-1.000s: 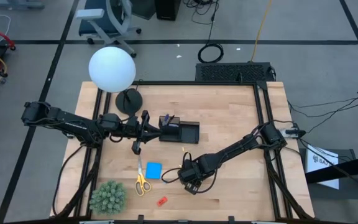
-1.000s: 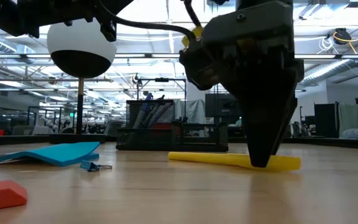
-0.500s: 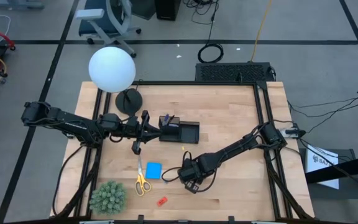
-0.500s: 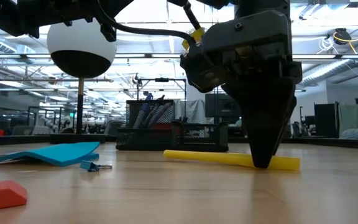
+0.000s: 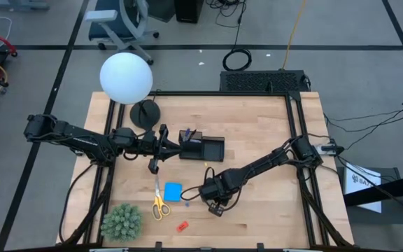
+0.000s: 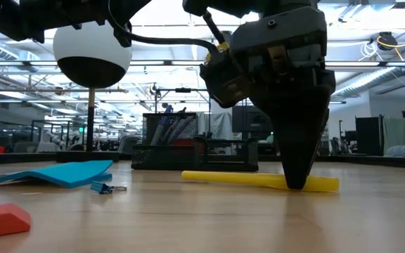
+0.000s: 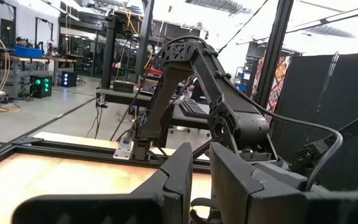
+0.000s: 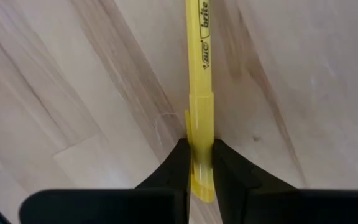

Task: Pick and place office supplies into organizer
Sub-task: Put the yellow pen into the black desk organizer

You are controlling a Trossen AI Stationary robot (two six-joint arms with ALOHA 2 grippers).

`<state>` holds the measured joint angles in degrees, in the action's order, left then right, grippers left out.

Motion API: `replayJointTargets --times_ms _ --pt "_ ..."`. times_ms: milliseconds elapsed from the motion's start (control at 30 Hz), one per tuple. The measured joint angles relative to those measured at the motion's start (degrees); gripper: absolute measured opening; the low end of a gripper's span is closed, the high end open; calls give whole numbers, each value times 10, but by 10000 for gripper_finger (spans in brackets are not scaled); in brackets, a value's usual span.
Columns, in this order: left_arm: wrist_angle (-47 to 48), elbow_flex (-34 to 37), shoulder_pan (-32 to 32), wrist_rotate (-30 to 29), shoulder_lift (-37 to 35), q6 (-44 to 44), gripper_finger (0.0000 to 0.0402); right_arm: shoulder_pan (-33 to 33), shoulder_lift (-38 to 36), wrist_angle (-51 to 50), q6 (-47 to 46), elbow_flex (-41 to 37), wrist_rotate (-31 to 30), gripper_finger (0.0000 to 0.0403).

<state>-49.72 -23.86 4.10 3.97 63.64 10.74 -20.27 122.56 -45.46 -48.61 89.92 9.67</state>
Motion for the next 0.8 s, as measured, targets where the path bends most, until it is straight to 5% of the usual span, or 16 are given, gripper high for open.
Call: replayJointTargets --times_ms 800 --pt "2 0 0 0 0 0 63 27 -50 7 79 -2 10 1"
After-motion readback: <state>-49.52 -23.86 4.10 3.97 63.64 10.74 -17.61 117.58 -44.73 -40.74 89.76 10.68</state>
